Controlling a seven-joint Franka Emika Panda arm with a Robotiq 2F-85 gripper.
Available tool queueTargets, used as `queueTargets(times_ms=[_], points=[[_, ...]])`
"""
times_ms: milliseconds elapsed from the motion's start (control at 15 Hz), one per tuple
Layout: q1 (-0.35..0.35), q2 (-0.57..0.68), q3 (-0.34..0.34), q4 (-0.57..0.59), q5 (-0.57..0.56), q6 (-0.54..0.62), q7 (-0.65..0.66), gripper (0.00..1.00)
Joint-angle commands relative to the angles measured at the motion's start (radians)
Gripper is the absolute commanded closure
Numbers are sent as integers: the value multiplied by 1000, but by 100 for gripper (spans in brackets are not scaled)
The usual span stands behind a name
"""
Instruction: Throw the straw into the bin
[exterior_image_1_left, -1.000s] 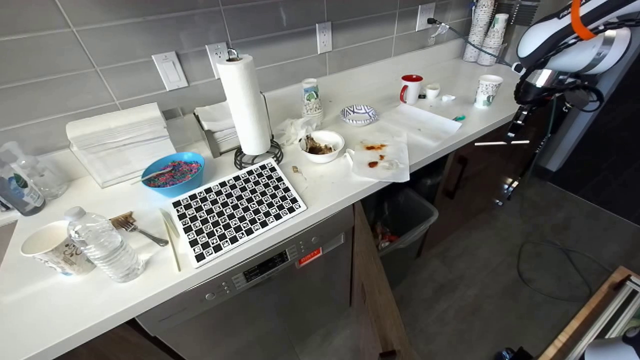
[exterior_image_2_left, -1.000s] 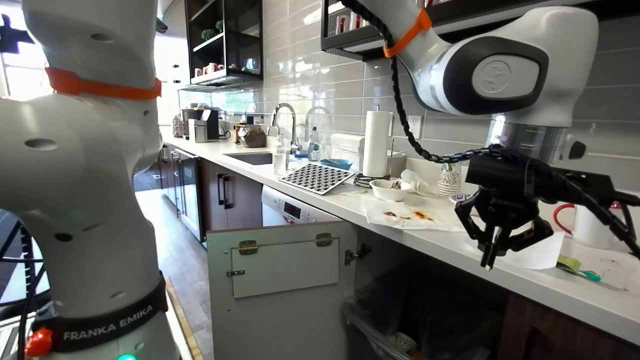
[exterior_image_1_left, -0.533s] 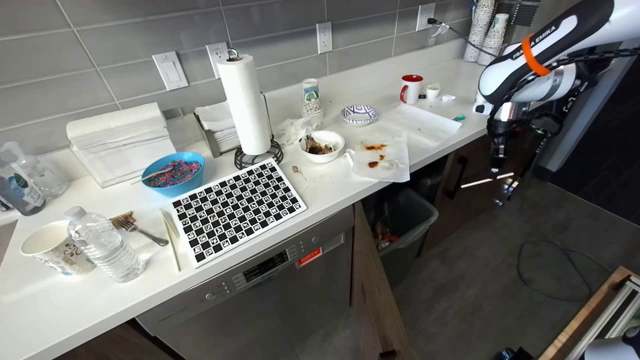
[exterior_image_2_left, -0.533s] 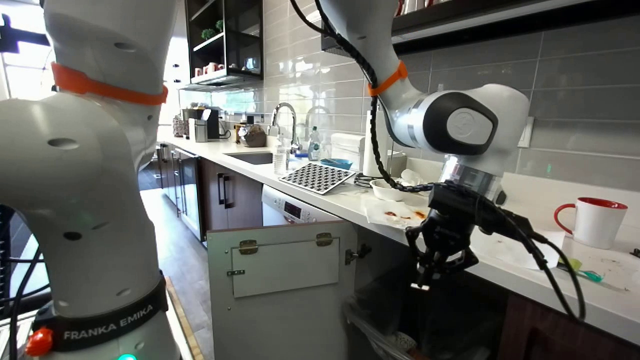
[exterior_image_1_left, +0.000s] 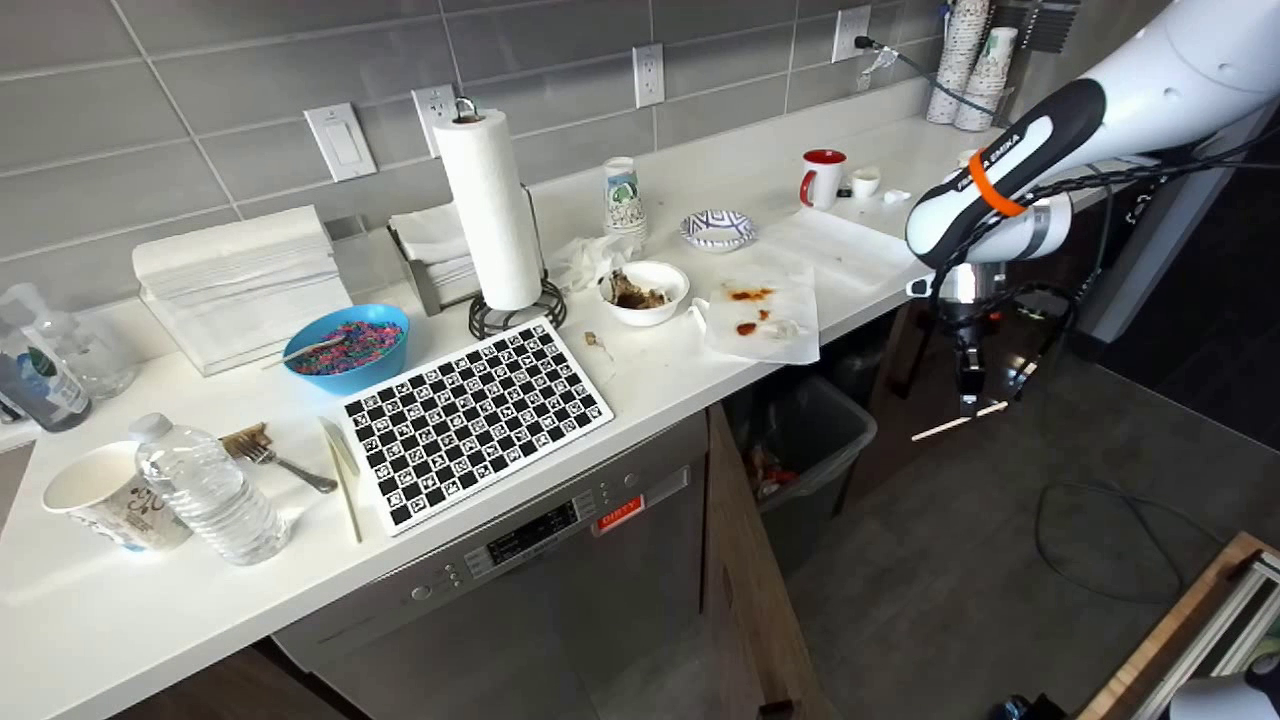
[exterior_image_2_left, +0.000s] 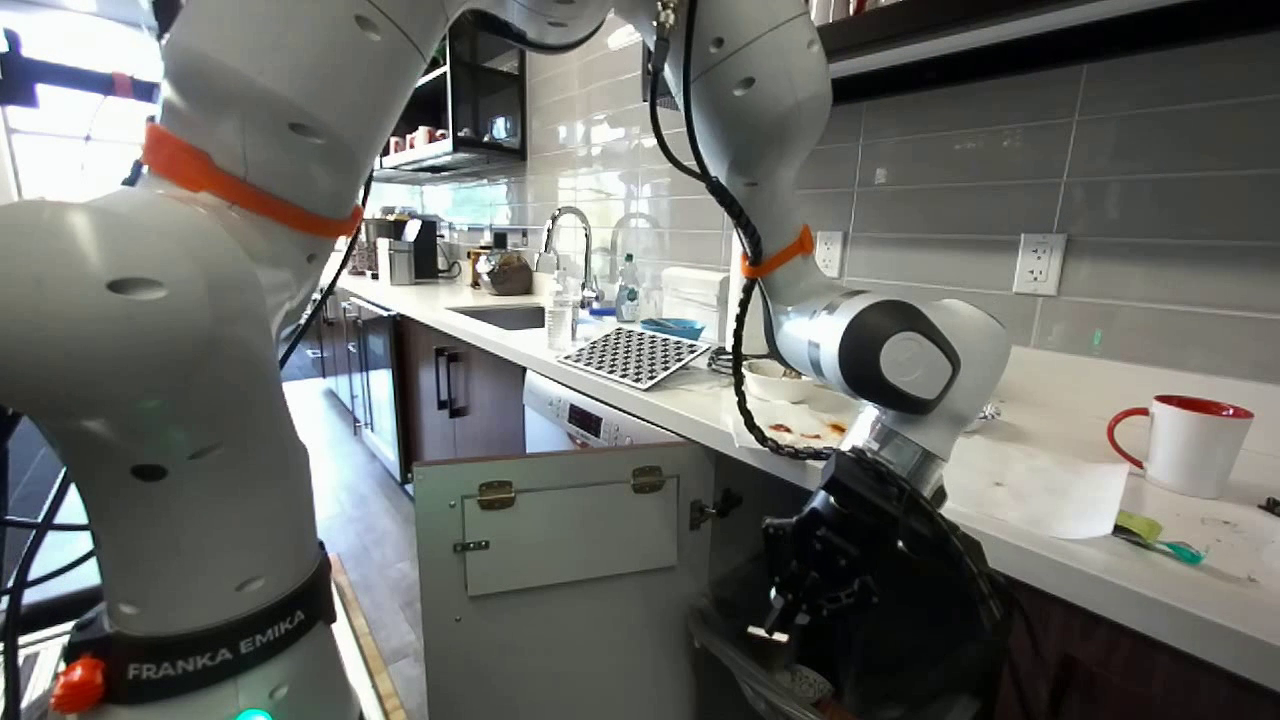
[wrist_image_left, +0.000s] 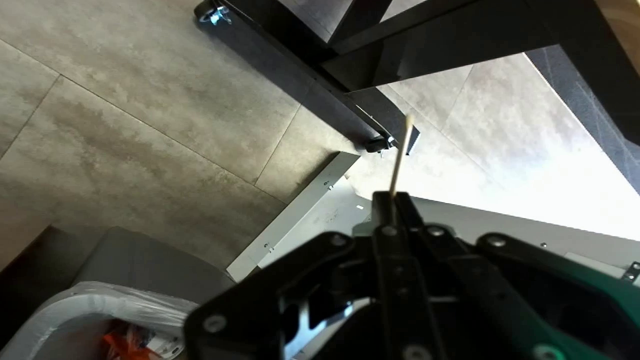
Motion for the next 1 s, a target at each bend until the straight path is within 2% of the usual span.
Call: queueTargets(times_ms=[0,533,600,933], points=[[-22,117,36,94,80,51,53,99],[-106,227,133,183,354,255,113,99],[-87,177,113,139,288,217,95,97],[-105,188,127,158,326,237,108,97]])
